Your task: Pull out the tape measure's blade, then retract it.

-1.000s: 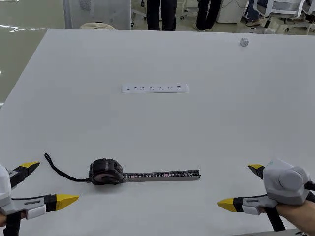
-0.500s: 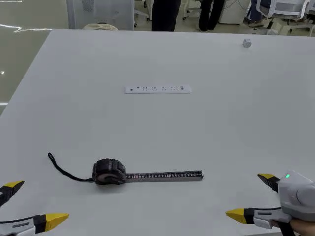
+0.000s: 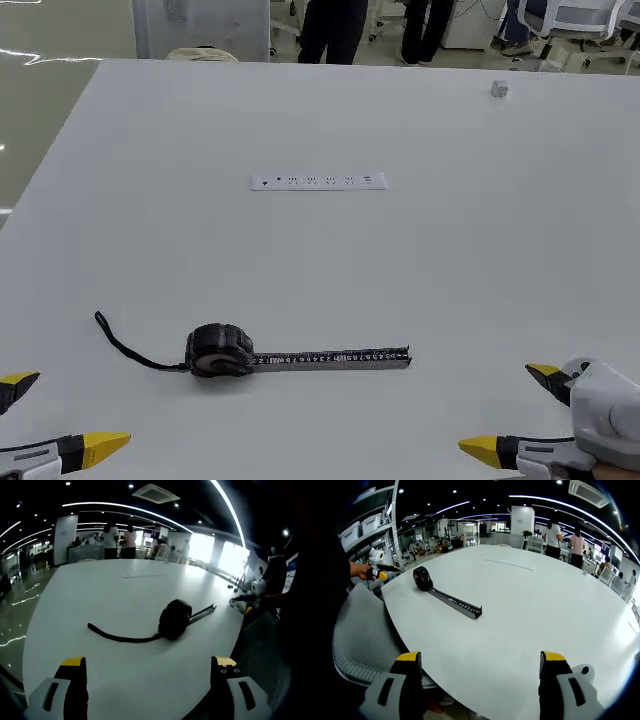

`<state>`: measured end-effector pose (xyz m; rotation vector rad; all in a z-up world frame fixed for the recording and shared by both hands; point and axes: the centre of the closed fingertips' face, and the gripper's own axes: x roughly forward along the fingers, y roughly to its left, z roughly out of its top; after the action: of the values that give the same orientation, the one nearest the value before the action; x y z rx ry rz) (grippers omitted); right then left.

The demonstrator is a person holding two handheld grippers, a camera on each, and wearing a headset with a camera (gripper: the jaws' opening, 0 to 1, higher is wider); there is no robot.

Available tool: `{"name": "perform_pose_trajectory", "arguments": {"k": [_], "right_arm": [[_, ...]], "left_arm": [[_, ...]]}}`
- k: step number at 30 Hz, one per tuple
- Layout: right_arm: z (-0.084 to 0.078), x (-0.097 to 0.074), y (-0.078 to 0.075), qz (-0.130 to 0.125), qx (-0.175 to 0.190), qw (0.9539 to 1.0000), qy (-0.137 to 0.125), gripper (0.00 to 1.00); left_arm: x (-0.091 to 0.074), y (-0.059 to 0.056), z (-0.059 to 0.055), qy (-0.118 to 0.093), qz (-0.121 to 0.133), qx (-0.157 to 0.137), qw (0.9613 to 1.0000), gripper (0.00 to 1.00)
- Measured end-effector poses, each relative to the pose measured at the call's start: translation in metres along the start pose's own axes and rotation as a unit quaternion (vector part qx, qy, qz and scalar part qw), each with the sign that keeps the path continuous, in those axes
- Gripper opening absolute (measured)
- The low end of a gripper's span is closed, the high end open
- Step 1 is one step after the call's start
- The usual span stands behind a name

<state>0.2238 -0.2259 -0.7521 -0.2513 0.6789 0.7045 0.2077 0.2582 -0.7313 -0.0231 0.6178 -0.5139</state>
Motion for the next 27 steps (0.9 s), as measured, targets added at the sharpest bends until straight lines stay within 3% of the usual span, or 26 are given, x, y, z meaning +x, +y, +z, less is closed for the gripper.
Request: {"name": "perform_pose_trajectory", "arguments": {"k": [15, 20, 24, 27], "right_arm": [[-0.002, -0.01, -0.01, -0.015, 0.007, 0.9999, 0.0, 1.0], [-0.001, -0.012, -0.013, -0.015, 0.002, 0.9999, 0.003, 1.0], [0.0, -0.011, -0.012, -0.005, -0.03, 0.9994, 0.014, 1.0], [0.002, -0.009, -0.013, 0.0, -0.038, 0.999, 0.022, 1.0]], "left_arm": [[0.001, -0.006, 0.0, 0.002, -0.005, 0.001, 1.0, 1.0], [0.001, -0.007, 0.003, 0.002, 0.006, -0.007, 1.0, 1.0], [0.002, -0.008, 0.012, -0.012, 0.029, -0.001, 0.9995, 1.0], [0.003, -0.017, 0.022, -0.026, 0.023, -0.002, 0.9994, 1.0]]}}
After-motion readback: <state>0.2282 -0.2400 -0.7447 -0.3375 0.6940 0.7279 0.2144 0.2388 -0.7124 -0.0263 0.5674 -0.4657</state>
